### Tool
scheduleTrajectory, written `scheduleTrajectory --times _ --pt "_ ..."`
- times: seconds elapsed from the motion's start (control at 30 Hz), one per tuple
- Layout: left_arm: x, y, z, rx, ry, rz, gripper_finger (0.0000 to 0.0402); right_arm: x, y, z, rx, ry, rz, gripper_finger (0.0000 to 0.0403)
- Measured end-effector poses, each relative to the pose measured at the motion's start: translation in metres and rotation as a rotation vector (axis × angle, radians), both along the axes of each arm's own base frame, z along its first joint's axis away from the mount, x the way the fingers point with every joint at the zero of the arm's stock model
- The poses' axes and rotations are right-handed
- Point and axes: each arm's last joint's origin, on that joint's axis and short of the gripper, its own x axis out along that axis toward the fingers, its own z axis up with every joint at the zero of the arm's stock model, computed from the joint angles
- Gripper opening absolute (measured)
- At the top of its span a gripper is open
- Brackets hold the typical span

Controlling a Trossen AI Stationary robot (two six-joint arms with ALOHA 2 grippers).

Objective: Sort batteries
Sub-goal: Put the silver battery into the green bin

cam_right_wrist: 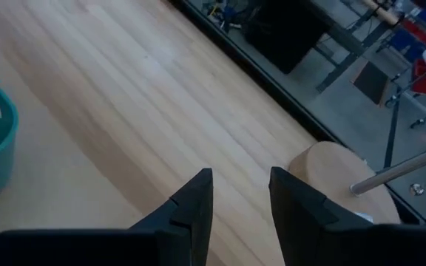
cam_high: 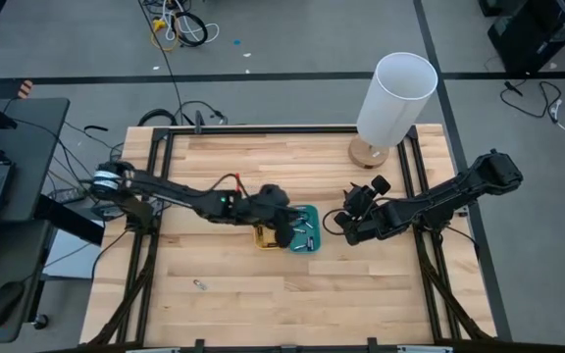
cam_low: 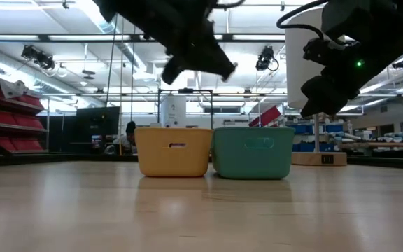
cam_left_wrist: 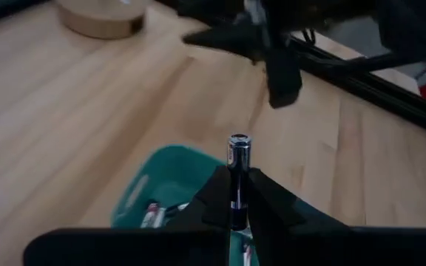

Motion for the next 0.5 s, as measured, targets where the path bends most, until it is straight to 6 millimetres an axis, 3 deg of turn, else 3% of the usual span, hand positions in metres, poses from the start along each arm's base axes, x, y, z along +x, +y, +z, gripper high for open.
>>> scheduleTrajectory --times 0.17,0.5 --pt "0.017 0.004 -0.024 0.04 0.006 -0.098 0.0044 0.0 -0.001 0.001 -0.023 -0.01 -0.008 0.0121" --pt "0.022 0.008 -0.036 -0.007 0.028 -0.178 0.0087 0.002 -0.001 0.002 -0.054 -0.046 -0.018 0.0121"
